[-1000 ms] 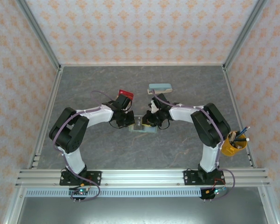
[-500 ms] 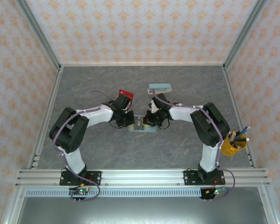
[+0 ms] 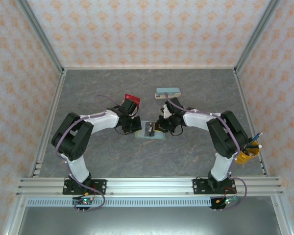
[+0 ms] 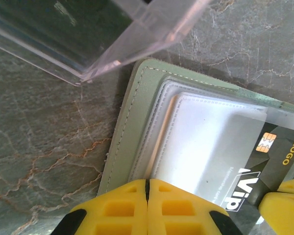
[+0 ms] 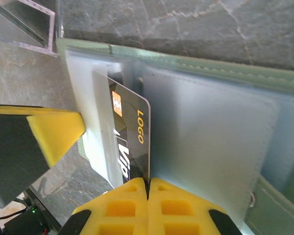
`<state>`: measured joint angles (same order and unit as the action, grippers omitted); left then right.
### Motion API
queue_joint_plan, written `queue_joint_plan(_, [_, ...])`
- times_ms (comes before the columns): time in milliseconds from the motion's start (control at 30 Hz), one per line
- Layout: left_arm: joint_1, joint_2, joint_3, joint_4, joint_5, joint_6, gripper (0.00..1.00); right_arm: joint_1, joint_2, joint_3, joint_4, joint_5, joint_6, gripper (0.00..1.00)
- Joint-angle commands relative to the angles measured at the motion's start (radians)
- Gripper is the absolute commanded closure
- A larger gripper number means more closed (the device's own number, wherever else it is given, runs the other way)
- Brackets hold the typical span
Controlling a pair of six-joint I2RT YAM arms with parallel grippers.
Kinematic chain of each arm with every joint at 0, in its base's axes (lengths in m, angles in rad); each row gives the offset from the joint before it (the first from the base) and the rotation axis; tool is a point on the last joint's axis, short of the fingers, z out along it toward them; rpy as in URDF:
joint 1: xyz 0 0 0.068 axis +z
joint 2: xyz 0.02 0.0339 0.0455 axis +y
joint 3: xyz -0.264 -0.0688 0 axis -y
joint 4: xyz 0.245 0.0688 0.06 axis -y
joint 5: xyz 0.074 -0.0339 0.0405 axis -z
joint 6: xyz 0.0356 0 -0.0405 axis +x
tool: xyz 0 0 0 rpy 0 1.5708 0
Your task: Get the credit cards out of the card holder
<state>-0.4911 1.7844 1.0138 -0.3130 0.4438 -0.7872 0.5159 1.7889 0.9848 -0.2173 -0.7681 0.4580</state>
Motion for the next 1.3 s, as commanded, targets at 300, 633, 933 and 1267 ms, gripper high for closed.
queue_joint_plan(300, [-0.003, -0.100, 0.029, -0.095, -0.062, 0.053, 0.89, -0.031, -0.107, -0.032, -0.098, 0.019, -0.068, 1.00])
queue_joint_plan(633, [-0.002, -0.158, -0.030, 0.036, -0.023, -0.022, 0.68, -0.078, -0.176, -0.065, -0.076, -0.063, -0.071, 1.00])
queue_joint_plan(933, [0.010, -0.173, -0.128, 0.321, 0.164, -0.130, 0.32, -0.082, -0.193, -0.071, 0.044, -0.173, -0.018, 1.00])
queue_joint_plan(1267, [0.073, -0.117, -0.233, 0.700, 0.383, -0.288, 0.11, -0.101, -0.190, -0.075, 0.196, -0.310, 0.059, 1.00])
